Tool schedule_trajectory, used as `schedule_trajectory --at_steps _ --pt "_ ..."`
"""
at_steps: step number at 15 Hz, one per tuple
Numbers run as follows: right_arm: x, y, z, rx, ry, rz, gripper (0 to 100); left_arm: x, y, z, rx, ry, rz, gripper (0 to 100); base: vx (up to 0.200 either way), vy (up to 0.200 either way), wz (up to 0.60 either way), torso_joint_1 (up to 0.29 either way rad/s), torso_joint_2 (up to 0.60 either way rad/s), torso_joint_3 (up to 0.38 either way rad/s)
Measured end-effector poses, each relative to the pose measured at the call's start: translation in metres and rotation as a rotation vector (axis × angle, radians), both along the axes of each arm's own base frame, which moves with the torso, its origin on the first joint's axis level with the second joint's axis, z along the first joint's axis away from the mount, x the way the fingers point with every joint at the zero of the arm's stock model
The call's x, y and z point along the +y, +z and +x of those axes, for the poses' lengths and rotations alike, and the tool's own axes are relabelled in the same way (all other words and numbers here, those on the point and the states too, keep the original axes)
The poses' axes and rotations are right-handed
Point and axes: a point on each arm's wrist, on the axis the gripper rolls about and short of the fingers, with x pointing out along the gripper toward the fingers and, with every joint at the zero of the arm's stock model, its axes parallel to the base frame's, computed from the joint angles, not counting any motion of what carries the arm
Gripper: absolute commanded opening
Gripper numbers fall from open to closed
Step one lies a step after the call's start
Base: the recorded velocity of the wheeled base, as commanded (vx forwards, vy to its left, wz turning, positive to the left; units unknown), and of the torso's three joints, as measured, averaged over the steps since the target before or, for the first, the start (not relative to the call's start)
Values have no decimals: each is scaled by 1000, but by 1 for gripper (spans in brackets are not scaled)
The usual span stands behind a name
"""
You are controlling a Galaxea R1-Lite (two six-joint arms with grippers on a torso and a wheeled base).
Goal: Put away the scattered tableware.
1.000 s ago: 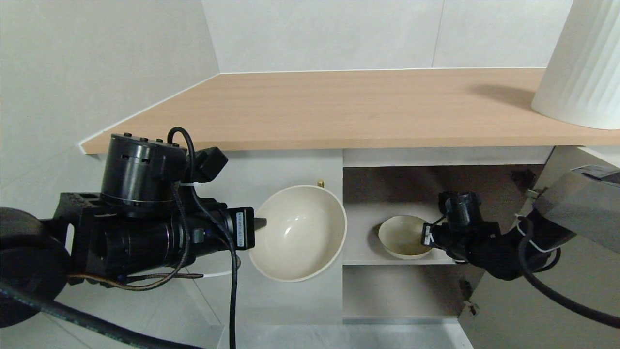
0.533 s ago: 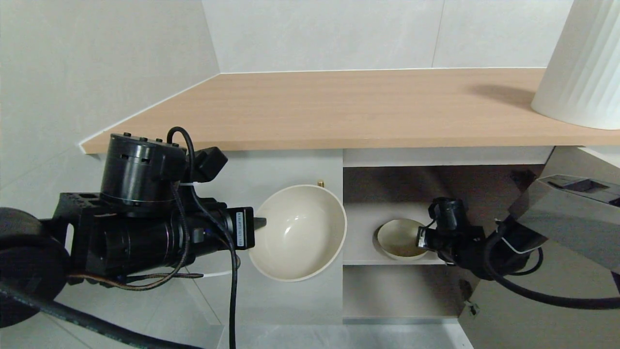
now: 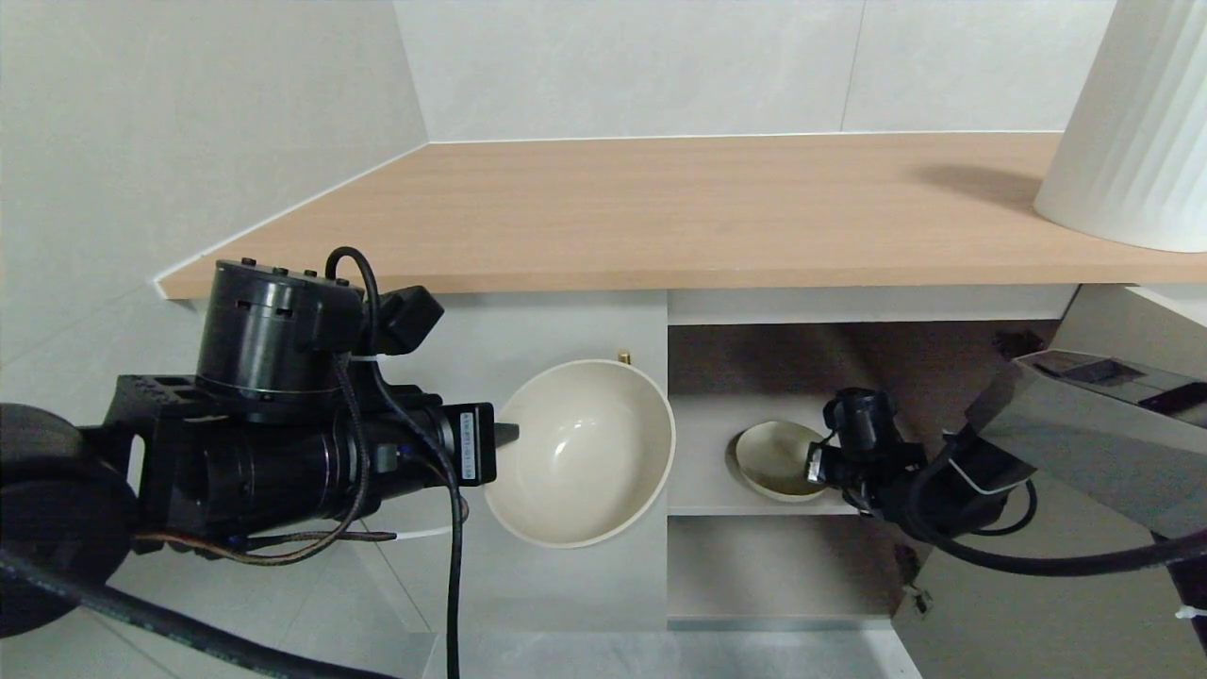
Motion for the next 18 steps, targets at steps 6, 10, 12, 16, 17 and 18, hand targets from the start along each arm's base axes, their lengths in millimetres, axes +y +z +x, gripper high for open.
schedule_trajectory --at_steps 6,10,12,16,17,18 --pt "-1 -2 4 -8 -22 -12 100 0 -1 1 3 1 1 0 0 0 0 0 0 0" --pt "-1 -1 4 -10 -22 -11 100 -1 -1 1 4 -1 -1 0 0 0 0 0 0 0" --pt "-1 4 3 -18 -20 -7 100 -1 -2 2 6 -4 -2 0 0 0 0 0 0 0" --pt "10 36 -19 -42 46 15 100 -13 -10 3 34 -38 17 0 0 0 0 0 0 0" --pt "15 45 -27 -47 83 27 100 -18 -14 2 45 -53 25 0 0 0 0 0 0 0" --pt "21 58 -39 -56 131 44 100 -26 -20 1 64 -79 37 0 0 0 0 0 0 0"
